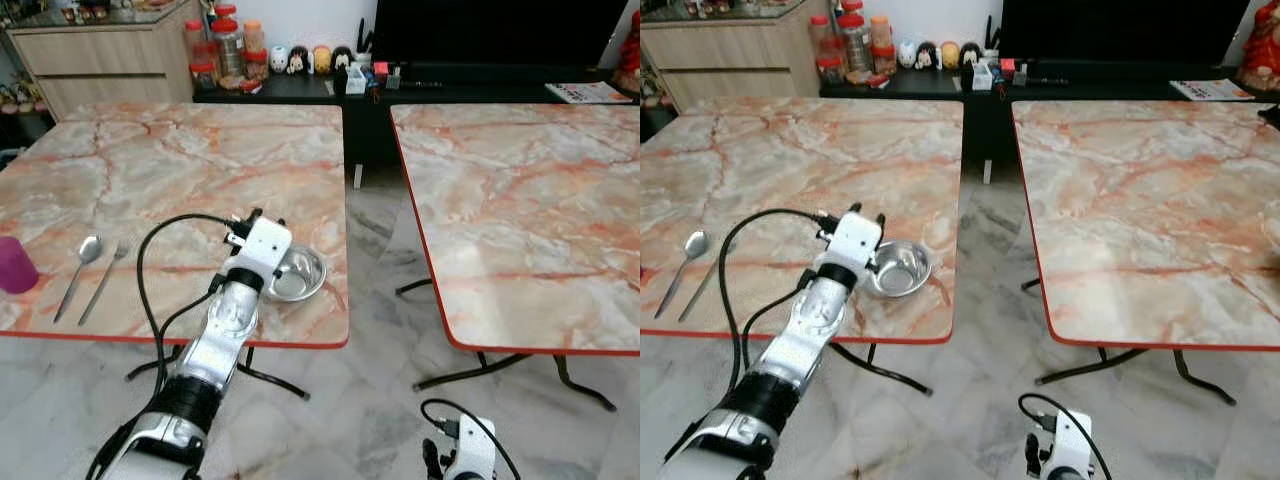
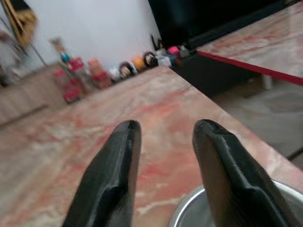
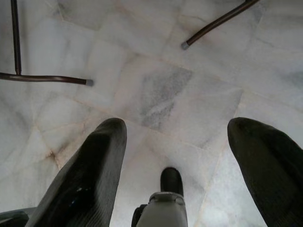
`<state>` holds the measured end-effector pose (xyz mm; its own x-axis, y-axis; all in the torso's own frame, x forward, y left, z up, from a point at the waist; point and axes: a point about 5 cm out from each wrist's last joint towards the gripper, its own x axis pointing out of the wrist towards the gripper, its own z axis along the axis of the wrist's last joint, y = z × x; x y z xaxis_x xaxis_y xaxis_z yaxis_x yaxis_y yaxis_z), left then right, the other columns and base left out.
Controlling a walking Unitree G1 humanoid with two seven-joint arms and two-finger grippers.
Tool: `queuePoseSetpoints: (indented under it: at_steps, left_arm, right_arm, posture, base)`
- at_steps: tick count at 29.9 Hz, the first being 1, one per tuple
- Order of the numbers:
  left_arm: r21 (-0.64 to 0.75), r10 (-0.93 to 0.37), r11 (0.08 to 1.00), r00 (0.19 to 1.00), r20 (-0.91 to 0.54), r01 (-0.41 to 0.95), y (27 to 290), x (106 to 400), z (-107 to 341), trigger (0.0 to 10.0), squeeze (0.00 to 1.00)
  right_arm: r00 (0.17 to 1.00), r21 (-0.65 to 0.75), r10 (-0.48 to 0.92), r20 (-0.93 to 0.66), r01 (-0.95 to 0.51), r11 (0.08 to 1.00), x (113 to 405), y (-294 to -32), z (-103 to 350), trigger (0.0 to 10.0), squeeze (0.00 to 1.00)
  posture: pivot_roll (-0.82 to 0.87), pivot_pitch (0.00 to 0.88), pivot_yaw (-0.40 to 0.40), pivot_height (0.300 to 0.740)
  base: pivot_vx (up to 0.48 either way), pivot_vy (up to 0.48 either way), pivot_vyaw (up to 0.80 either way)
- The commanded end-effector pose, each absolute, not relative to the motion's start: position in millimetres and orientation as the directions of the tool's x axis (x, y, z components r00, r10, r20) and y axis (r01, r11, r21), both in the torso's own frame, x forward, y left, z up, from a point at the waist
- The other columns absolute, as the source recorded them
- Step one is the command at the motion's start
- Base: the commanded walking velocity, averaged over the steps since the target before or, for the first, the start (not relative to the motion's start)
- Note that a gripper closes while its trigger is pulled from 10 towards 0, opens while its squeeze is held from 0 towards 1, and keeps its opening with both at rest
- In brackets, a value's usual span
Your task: Setting the table
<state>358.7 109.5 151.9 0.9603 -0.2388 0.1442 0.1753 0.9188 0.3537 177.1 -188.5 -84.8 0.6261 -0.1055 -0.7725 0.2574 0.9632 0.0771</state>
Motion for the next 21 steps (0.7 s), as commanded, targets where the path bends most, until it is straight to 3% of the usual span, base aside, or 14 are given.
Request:
queuePoseSetpoints:
  at_steps: [1,10,12,19,20,21]
  left_arm:
    - [0.293,-0.23,0.936,0.968,0.095,0.194,113,366,154,10.0,1.0]
    - [0.266,-0.197,0.945,0.98,0.004,0.189,119,381,157,10.0,1.0]
    - [0.239,-0.219,0.942,0.972,-0.088,0.234,119,381,143,10.0,1.0]
    - [0.207,-0.181,0.956,0.973,-0.146,0.209,128,381,132,10.0,1.0]
    - [0.183,-0.168,0.963,0.972,-0.167,0.198,131,380,129,10.0,0.0]
    - [0.173,-0.163,0.966,0.971,-0.173,0.193,131,380,128,10.0,0.0]
  right_arm:
    - [0.626,0.078,-0.115,-0.771,0.273,0.959,178,-190,-84,10.0,0.0]
    - [0.623,0.079,-0.111,-0.774,0.269,0.96,177,-189,-85,10.0,0.0]
    - [0.625,0.08,-0.116,-0.772,0.276,0.958,178,-190,-84,10.0,0.0]
    - [0.622,0.082,-0.122,-0.773,0.289,0.954,176,-191,-85,10.0,0.0]
    - [0.618,0.08,-0.123,-0.776,0.29,0.954,174,-191,-86,10.0,0.0]
    - [0.617,0.08,-0.123,-0.777,0.291,0.954,173,-191,-86,10.0,0.0]
  posture:
    - [0.03,0.0,-0.003,0.74]
    - [0.02,0.0,-0.006,0.74]
    - [0.01,0.0,-0.001,0.74]
    - [0.01,0.0,0.002,0.74]
    - [0.01,0.0,0.002,0.74]
    - [0.01,0.0,0.002,0.74]
  base:
    - [0.0,0.0,0.0]
    - [0.0,0.0,0.0]
    - [0.0,0.0,0.0]
    - [0.0,0.0,0.0]
    - [0.0,0.0,0.0]
    - [0.0,0.0,0.0]
